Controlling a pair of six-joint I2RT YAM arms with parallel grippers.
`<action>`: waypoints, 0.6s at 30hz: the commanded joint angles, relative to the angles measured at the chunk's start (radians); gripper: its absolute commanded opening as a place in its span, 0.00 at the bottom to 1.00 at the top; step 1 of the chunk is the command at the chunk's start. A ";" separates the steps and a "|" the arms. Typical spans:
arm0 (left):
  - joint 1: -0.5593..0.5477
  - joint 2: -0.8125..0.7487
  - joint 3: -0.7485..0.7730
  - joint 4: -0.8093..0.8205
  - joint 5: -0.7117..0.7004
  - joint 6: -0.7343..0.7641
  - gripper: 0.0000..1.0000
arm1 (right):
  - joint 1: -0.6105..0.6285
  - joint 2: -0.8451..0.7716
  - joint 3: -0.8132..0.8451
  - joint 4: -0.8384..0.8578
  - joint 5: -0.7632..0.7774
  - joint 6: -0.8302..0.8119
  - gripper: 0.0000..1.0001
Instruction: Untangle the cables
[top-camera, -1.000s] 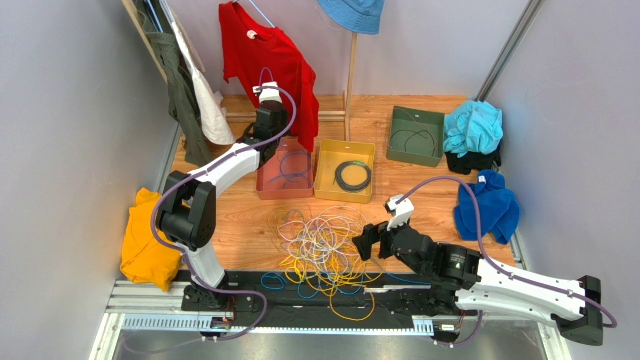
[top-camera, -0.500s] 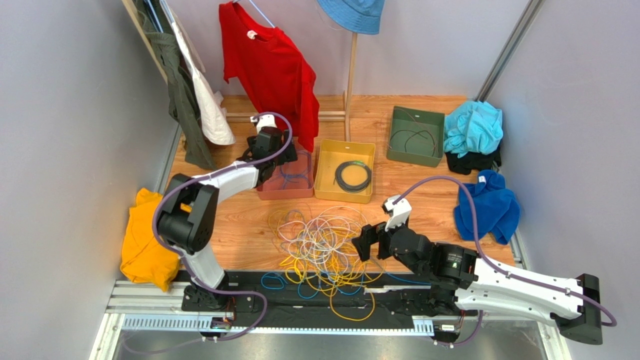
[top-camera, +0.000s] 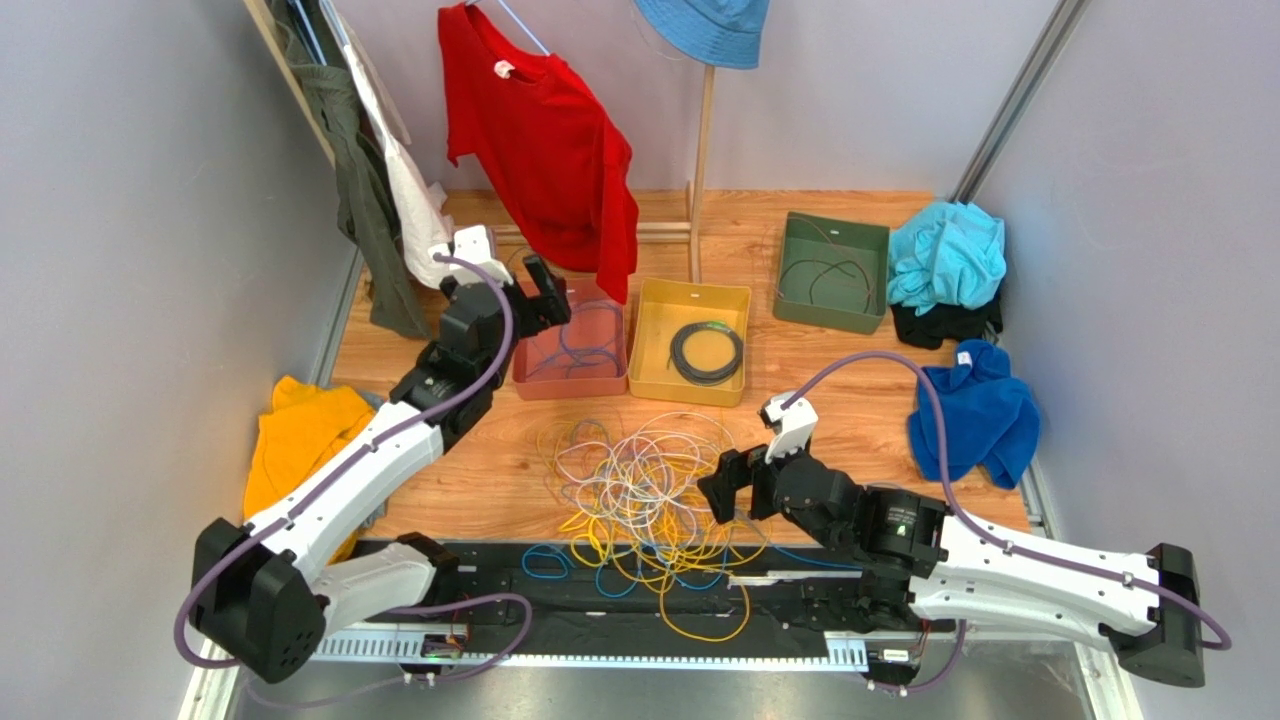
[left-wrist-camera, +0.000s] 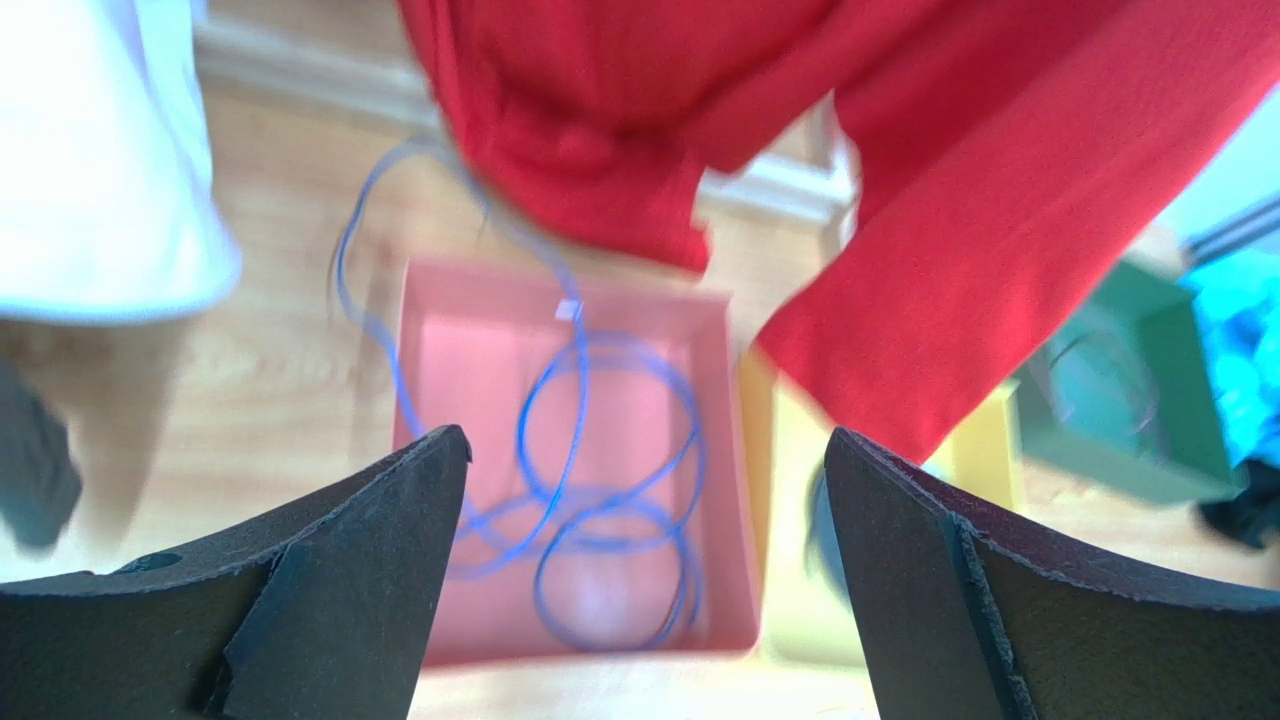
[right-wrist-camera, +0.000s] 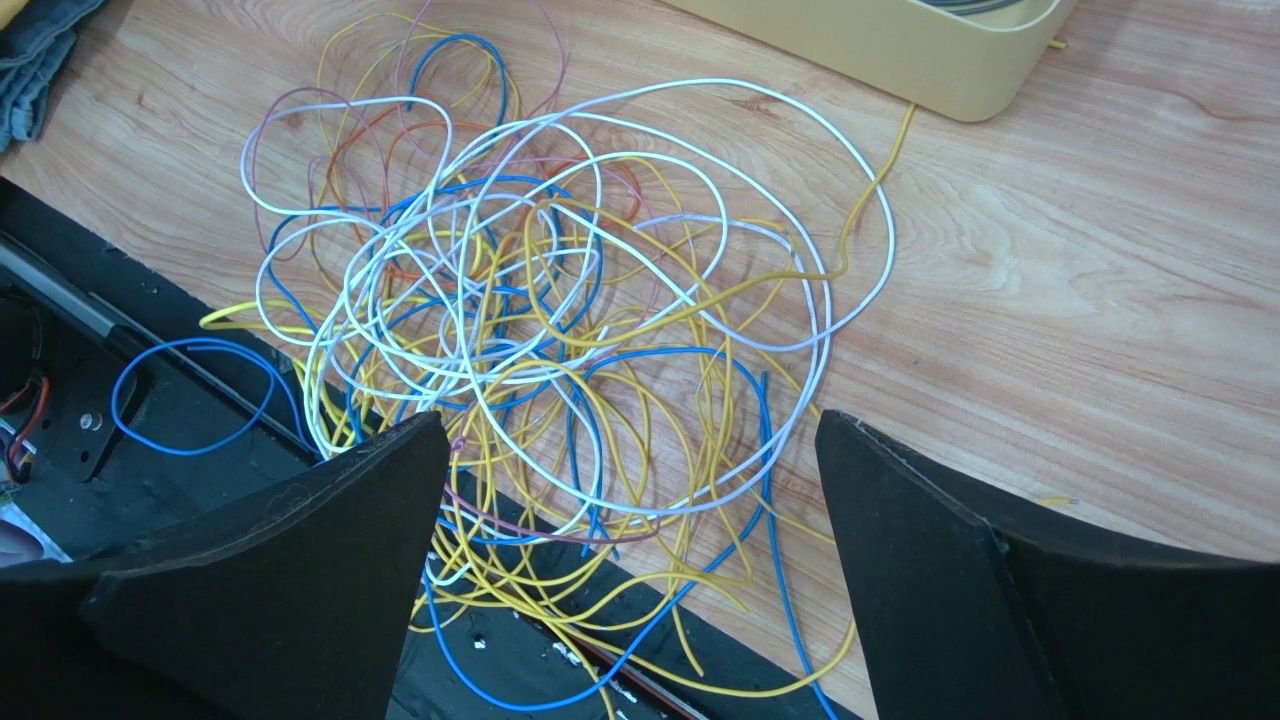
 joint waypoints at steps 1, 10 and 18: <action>-0.006 0.016 -0.051 -0.044 -0.019 -0.027 0.97 | 0.000 0.003 0.011 0.049 -0.002 0.027 0.98; 0.039 0.387 0.186 -0.143 -0.002 -0.086 0.99 | 0.000 0.017 0.047 0.020 0.001 0.021 0.97; 0.043 0.490 0.242 -0.234 -0.010 -0.202 0.99 | 0.000 0.031 0.051 0.018 0.026 -0.020 0.98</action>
